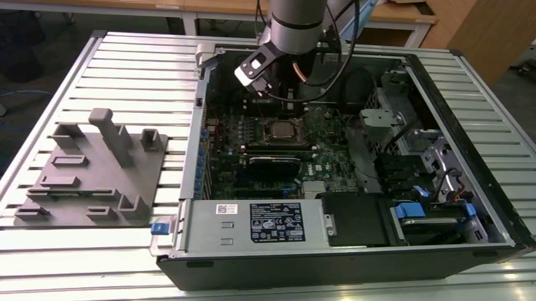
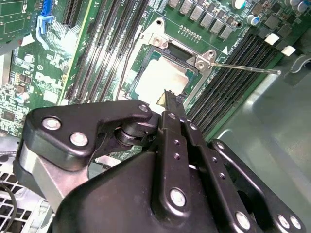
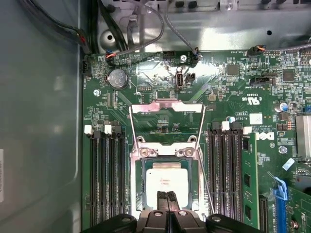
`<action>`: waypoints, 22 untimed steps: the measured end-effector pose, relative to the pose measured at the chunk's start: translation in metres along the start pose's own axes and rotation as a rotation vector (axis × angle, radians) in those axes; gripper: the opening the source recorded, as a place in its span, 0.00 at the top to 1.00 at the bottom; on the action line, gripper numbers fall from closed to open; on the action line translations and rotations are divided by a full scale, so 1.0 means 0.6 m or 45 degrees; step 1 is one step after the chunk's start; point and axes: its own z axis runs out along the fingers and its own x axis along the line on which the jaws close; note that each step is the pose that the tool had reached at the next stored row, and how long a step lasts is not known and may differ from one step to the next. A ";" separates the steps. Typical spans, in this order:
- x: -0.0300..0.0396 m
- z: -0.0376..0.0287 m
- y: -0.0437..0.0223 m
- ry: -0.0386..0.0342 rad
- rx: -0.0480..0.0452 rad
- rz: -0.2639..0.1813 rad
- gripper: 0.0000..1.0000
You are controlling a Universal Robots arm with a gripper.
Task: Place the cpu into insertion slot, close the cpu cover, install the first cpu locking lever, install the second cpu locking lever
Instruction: 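Close the cpu cover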
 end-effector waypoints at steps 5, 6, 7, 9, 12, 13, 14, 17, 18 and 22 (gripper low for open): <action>0.001 -0.012 0.000 -0.0001 0.000 0.000 0.89; 0.001 -0.013 0.000 -0.0001 0.000 0.000 0.89; 0.001 -0.014 0.001 -0.0002 0.000 0.000 0.89; 0.001 -0.015 0.001 -0.0001 0.000 0.000 0.89; 0.001 -0.019 0.001 -0.0002 0.000 0.000 0.89; 0.001 -0.020 0.001 -0.0001 0.000 0.000 0.89; 0.001 -0.022 0.001 -0.0002 0.000 0.000 0.89; 0.001 -0.029 0.001 -0.0001 0.000 0.000 0.89; 0.002 -0.031 0.001 -0.0001 0.000 0.000 0.89; 0.002 -0.037 0.001 -0.0002 0.000 0.000 0.89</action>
